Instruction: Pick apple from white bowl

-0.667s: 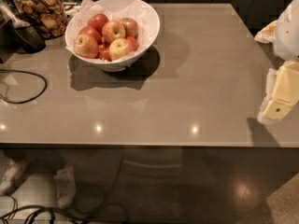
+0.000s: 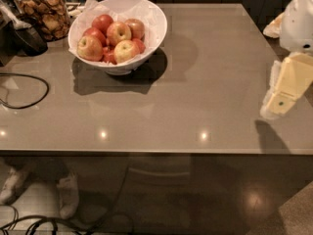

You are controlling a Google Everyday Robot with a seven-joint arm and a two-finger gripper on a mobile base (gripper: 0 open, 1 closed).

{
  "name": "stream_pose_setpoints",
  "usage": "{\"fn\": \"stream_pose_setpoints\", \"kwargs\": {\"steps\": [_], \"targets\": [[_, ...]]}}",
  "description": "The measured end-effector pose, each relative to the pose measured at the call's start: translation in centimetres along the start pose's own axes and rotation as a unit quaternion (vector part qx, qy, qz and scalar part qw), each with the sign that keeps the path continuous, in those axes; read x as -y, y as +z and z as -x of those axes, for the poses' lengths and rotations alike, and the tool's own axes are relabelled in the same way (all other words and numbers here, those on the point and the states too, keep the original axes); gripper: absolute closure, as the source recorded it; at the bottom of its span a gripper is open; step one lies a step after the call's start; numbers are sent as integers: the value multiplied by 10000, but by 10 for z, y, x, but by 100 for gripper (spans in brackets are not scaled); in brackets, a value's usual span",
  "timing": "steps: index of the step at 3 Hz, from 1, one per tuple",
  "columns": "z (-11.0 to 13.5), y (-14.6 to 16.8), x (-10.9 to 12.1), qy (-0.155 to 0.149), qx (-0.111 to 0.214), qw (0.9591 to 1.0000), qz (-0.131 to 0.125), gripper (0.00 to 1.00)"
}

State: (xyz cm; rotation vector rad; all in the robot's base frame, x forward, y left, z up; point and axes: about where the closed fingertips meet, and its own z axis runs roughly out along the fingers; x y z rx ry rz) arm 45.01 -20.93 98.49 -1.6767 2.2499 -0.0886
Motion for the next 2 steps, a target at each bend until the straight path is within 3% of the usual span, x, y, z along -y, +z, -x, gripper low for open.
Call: {"fn": "stream_pose_setpoints", "kwargs": {"steps": [1,2], "targets": [[26,16,35,322,-213,9992,142,0],[30,16,38,308,-159,9994,77,0]]}}
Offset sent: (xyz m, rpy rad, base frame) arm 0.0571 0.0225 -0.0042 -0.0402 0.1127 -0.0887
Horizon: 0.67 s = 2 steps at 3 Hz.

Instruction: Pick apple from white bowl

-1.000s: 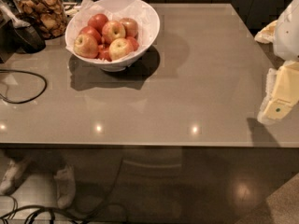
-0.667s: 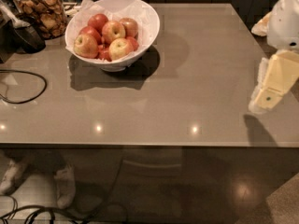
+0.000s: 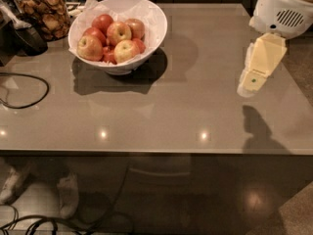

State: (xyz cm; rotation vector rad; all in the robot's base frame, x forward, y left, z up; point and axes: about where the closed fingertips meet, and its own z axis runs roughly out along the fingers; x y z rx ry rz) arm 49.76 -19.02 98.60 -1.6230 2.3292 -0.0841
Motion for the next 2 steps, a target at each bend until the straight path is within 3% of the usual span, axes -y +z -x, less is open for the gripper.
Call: {"fn": "stream_pose_setpoints", "kwargs": {"steps": [1,2], "targets": [[19,7,6,106,201,9997,54,0],[57,17,18,31,321,9994,128,0]]}}
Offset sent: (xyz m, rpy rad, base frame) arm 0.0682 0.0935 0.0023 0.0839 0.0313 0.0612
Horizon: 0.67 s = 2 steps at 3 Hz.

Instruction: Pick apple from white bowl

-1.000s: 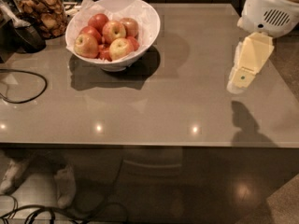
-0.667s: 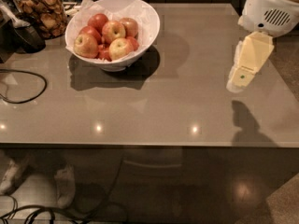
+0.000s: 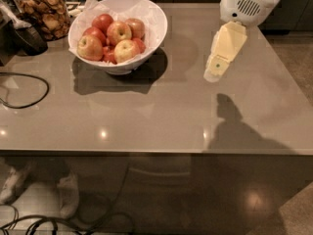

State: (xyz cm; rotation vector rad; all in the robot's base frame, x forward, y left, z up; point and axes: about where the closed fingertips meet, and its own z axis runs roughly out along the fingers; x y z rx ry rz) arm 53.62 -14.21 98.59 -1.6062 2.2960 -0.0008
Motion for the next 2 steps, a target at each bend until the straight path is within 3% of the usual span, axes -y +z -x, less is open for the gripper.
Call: {"fn": "stream_pose_setpoints", "kwargs": {"steps": [1,2], "targets": [[46,11,16,-210,142,9997,37,0],[50,12,17,-234,201,9995,40,0]]}}
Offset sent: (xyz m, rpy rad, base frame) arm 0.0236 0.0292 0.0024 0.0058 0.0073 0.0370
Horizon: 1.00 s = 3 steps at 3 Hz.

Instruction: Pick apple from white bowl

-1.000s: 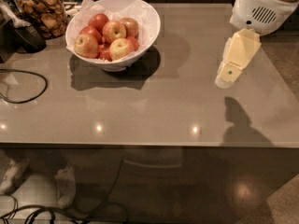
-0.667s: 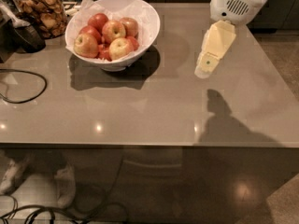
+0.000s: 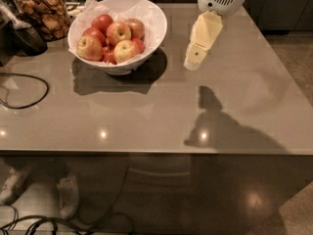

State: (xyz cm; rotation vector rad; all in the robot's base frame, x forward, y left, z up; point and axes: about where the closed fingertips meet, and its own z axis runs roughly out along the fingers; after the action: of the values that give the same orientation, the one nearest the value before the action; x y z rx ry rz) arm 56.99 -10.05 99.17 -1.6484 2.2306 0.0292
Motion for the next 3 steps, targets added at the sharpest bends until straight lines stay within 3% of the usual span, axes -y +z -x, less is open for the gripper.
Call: {"fn": "stream_pose_setpoints", "kwargs": {"steps": [1,2,3], "targets": [[45,5,-1,-194,202,9995,169,0],[105,2,-18,-659,632,9955,239,0],[110,3,-18,-674,672,9952,214,0]]}}
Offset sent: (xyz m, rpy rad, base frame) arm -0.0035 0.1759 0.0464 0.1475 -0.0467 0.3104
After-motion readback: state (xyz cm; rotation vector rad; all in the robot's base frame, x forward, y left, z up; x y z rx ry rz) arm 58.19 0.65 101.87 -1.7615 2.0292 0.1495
